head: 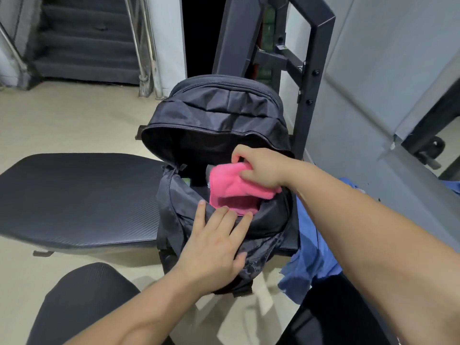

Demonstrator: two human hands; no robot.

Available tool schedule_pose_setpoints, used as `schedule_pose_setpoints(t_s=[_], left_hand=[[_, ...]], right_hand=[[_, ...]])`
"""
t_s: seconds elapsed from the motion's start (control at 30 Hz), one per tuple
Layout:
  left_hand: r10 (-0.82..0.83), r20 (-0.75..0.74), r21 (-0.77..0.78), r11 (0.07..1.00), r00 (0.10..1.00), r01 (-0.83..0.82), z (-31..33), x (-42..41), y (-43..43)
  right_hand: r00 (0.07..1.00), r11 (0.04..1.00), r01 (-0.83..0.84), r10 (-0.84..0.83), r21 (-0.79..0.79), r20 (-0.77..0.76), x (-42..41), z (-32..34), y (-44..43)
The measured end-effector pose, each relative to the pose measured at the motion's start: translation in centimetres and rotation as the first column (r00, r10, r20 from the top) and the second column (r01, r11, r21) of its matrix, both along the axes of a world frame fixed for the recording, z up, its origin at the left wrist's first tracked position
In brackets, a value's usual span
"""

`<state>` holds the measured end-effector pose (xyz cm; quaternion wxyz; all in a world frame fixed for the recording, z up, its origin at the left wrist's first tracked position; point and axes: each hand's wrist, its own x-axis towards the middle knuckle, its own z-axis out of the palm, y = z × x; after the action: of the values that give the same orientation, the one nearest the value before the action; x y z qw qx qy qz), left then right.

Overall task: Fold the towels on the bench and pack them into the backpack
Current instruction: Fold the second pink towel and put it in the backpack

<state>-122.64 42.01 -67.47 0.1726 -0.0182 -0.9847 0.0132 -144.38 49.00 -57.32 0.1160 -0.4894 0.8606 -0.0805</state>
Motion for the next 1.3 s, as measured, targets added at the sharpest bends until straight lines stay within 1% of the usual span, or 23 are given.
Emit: schedule_pose_setpoints(t_s=[0.03,0.1,0.17,0.23,0.3,0.37,0.4,0.47,0.5,0.53,0.6,0.63,0.7,0.87,0.93,1.0,1.1,1.17,1.23,1.3], left_hand=[[-0.005,-0.003,0.0,1.0,1.0,0.005,0.0,0.1,-0.1],[-0.02,-0.004,-0.004,1.0,1.0,0.02,0.1,0.3,-0.4],[-0.033,0.012,-0.005,0.999,0.999,0.033,0.2,0.5,-0.7],[-0.043,0.031,-0.02,0.999,0.999,0.043,0.2,0.7,-1.1],[-0.058,0.048,-0.046,0.997,0.997,0.06,0.2,0.7,-1.6],[-0.063,0.057,-0.072,0.995,0.996,0.067,0.2,0.7,-2.0],[-0.063,0.057,-0.082,0.994,0.996,0.068,0.2,0.6,-2.2],[-0.063,0.053,-0.093,0.993,0.997,0.067,0.1,0.4,-2.3],[-0.058,0.049,-0.096,0.993,0.997,0.063,0.0,0.3,-2.3],[-0.054,0.043,-0.099,0.993,0.998,0.058,-0.1,0.2,-2.2],[-0.056,0.029,-0.104,0.993,0.998,0.058,-0.3,0.1,-2.2],[-0.063,0.021,-0.107,0.992,0.998,0.064,-0.3,0.1,-2.2],[-0.081,0.009,-0.114,0.99,0.997,0.081,-0.4,0.2,-2.4],[-0.097,0.002,-0.124,0.988,0.995,0.096,-0.6,0.5,-2.3],[-0.086,-0.005,-0.118,0.989,0.996,0.085,-0.6,0.5,-2.1],[-0.082,-0.009,-0.109,0.991,0.997,0.08,-0.6,0.4,-2.2],[-0.08,-0.005,-0.111,0.991,0.997,0.079,-0.5,0.4,-2.3],[-0.085,-0.013,-0.109,0.991,0.996,0.083,-0.7,0.5,-2.3],[-0.082,-0.024,-0.098,0.992,0.996,0.08,-0.7,0.5,-2.2],[-0.074,-0.032,-0.081,0.994,0.997,0.071,-0.7,0.5,-2.0]], right_hand=[[0.999,1.0,0.0,-0.001,0.029,0.049,-0.2,-0.3,-1.3],[0.996,0.996,-0.017,0.01,0.089,0.086,-0.8,-1.3,-3.4],[0.999,0.993,0.008,-0.012,0.117,0.041,-1.6,-2.8,-4.7],[0.992,0.992,0.086,-0.077,0.095,-0.096,-2.2,-4.3,-5.2],[0.95,0.987,0.148,-0.123,0.066,-0.289,-1.8,-5.4,-5.1],[0.882,0.996,0.067,-0.029,0.063,-0.47,-0.5,-5.4,-5.1],[0.86,0.998,-0.004,0.037,0.065,-0.509,0.3,-5.0,-5.0],[0.86,0.988,-0.121,0.151,0.093,-0.488,1.5,-4.8,-4.5],[0.877,0.98,-0.133,0.187,0.15,-0.443,1.9,-4.9,-4.2],[0.906,0.962,-0.109,0.199,0.25,-0.374,2.2,-5.1,-3.8],[0.963,0.89,-0.054,0.165,0.453,-0.211,2.2,-5.9,-3.0],[0.974,0.857,-0.035,0.145,0.514,-0.176,2.0,-6.4,-2.7],[0.974,0.823,0.003,0.125,0.568,-0.187,1.4,-7.3,-2.7],[0.981,0.77,0.075,0.058,0.634,-0.187,0.7,-8.0,-3.3],[0.983,0.776,0.072,0.052,0.626,-0.176,0.7,-7.8,-3.5],[0.982,0.804,0.051,0.069,0.592,-0.179,0.8,-7.4,-3.4],[0.958,0.838,0.015,0.144,0.546,-0.248,1.8,-6.4,-2.6],[0.95,0.836,0.029,0.147,0.548,-0.275,2.4,-5.5,-1.8],[0.952,0.832,0.065,0.113,0.552,-0.284,2.5,-4.8,-1.0],[0.963,0.798,0.089,0.084,0.597,-0.256,2.3,-4.6,-0.6]])
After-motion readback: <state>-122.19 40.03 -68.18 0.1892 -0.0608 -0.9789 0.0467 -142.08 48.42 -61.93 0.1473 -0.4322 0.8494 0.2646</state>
